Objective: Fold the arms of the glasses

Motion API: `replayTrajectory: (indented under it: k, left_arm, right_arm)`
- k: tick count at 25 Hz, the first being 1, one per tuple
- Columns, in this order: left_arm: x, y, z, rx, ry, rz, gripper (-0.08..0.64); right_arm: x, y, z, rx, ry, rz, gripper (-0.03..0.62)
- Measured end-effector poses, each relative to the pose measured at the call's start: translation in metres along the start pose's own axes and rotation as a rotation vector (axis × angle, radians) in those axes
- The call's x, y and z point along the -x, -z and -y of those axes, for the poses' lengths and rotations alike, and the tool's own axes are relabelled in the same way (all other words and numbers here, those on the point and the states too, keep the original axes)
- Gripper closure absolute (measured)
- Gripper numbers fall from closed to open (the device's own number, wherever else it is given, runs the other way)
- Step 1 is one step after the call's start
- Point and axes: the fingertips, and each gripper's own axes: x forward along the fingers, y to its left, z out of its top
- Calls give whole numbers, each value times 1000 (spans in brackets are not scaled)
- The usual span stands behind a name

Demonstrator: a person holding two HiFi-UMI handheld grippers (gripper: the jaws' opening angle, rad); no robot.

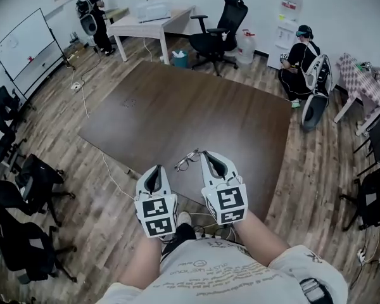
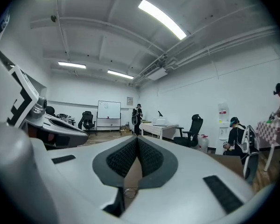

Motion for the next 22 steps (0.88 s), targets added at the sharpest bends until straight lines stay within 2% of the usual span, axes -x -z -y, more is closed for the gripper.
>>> replayTrajectory:
  k: [3,10,16,22]
  left_arm:
    - [17,7,4,5,-16,3,546]
    - [38,15,12,14,-24,16,546]
    - [41,21,22,2,-4,7,546]
    - [38,19,29,-21,12,7,546]
  right_arm:
    - [14,-1,-15,25,-34,19,581]
    - [29,4,-30,-28,-85,12,580]
    - [36,6,-36,-31,-123,17,580]
    - [38,5,-34,-18,-118,15,580]
